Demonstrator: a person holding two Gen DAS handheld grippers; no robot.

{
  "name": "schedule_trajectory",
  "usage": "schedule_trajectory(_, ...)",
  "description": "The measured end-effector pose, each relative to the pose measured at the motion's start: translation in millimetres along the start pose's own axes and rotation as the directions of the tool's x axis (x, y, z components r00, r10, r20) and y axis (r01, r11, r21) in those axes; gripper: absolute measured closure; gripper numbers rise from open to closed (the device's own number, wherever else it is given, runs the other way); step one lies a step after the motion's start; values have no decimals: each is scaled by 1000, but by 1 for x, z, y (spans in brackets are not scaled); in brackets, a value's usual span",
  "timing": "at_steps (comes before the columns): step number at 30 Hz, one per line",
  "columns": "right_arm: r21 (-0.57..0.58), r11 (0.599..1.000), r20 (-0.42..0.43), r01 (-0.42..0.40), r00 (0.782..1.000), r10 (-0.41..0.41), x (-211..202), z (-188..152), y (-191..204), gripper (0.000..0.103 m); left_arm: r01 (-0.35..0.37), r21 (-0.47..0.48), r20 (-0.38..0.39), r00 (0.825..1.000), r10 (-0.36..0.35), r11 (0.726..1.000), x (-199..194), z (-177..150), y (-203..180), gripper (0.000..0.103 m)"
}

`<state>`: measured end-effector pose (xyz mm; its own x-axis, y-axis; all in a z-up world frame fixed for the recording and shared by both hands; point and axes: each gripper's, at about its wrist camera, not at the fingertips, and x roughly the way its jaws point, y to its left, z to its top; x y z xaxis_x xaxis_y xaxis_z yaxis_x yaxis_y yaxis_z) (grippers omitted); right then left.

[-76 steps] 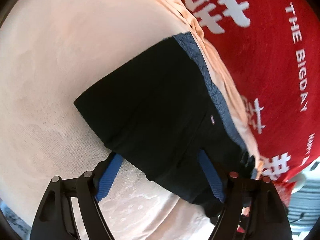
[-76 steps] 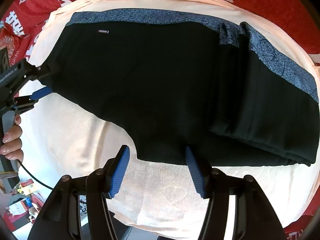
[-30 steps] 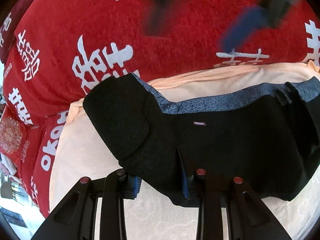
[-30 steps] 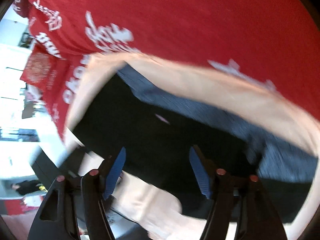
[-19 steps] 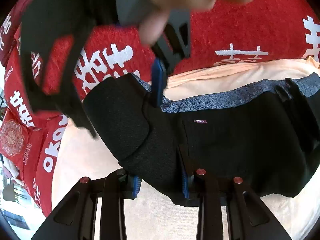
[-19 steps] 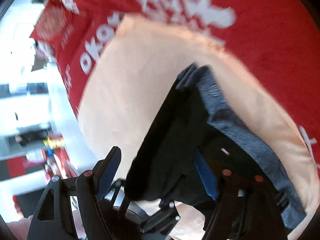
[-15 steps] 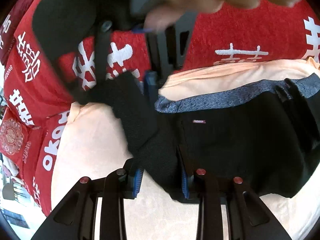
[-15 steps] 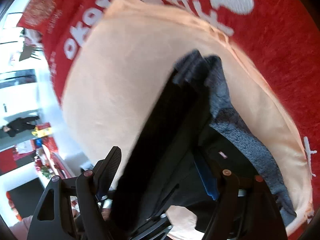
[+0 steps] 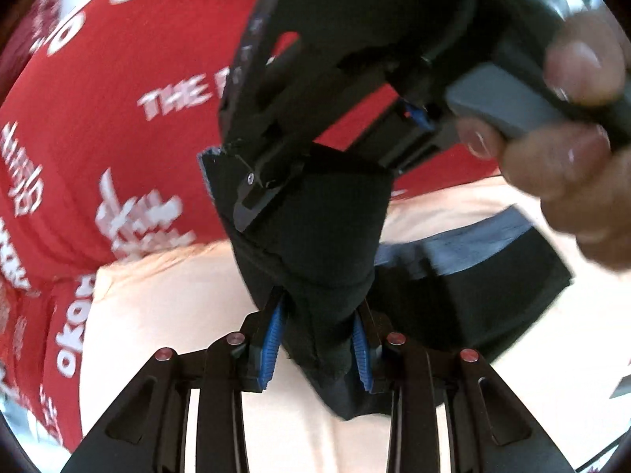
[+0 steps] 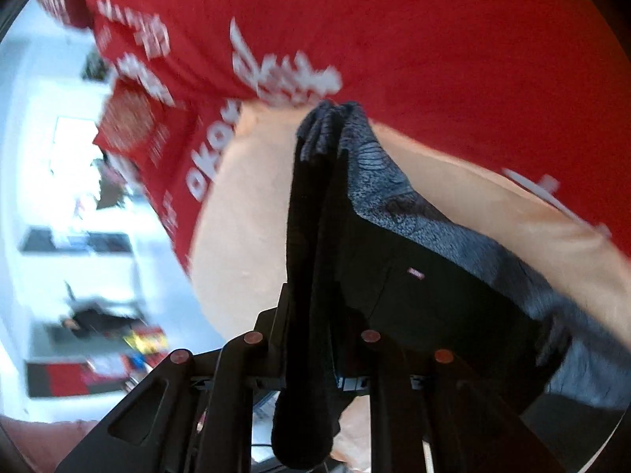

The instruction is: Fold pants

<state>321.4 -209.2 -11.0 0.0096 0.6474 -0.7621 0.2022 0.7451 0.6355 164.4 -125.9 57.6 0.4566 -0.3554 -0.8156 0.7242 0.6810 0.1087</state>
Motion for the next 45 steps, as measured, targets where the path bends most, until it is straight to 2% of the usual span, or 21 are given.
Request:
schedule_trajectory(4, 54, 997, 132, -48, 990, 40, -59, -34, -31, 85, 64, 77, 19, 998, -65, 995, -8, 20, -55, 70)
schedule_trajectory(7, 103, 992, 224, -71, 973, 46, -106, -66, -66, 85, 105, 152, 18, 994, -109, 983, -7, 30, -105, 70)
schedule_trajectory(12, 191, 976, 316, -104, 948, 39, -163, -117, -130, 85, 155, 253, -28, 988, -153, 955, 10, 30, -179, 70)
schedule_trajectory(15, 250, 961, 351, -117, 936, 23, -190, -154, -173, 85, 161, 303, -69, 987, -147, 939, 28, 24, -211, 70)
schedule_trajectory(20, 347, 929, 362, -127, 932, -8, -193, -195, -243, 85, 155, 351, -147, 983, -109, 923, 67, 6, -248, 70)
schedule_trajectory(24, 408, 904, 347, -129, 938, -23, -178, -210, -284, 85, 131, 392, -155, 985, -75, 911, 80, -7, -264, 70)
schedule_trajectory(29, 447, 886, 325, -122, 945, -33, -164, -225, -306, 85, 124, 445, -157, 986, -59, 887, 73, -16, -265, 70)
schedule_trajectory(30, 458, 880, 319, -127, 947, -29, -163, -228, -309, 82, 133, 445, -162, 984, -67, 886, 69, -16, -262, 66)
schedule_trajectory(31, 467, 873, 319, -139, 947, -20, -163, -234, -314, 82, 150, 437, -172, 982, -82, 887, 64, -16, -258, 54)
schedule_trajectory(33, 487, 857, 324, -170, 946, 4, -162, -240, -317, 80, 186, 392, -173, 977, -127, 901, 48, -13, -238, 43)
schedule_trajectory(35, 489, 858, 319, -155, 948, -10, -163, -247, -319, 79, 204, 377, -163, 975, -152, 904, 37, -11, -224, 43)
schedule_trajectory(37, 490, 860, 313, -146, 950, -17, -162, -248, -317, 79, 196, 342, -147, 977, -154, 919, 33, -7, -204, 43)
schedule_trajectory(39, 496, 855, 319, -153, 948, -15, -159, -249, -317, 78, 164, 260, -160, 979, -125, 952, 47, 2, -176, 43)
schedule_trajectory(42, 507, 851, 311, -138, 950, -31, -158, -248, -317, 79, 106, 96, -228, 970, -82, 990, 78, 14, -140, 43)
schedule_trajectory(43, 496, 863, 301, -102, 952, -60, -160, -245, -311, 86, 98, 55, -239, 968, -82, 994, 83, 13, -134, 43)
schedule_trajectory(45, 443, 896, 290, -28, 950, -114, -165, -239, -293, 88, 103, 9, -296, 950, -96, 995, 100, 8, -126, 43)
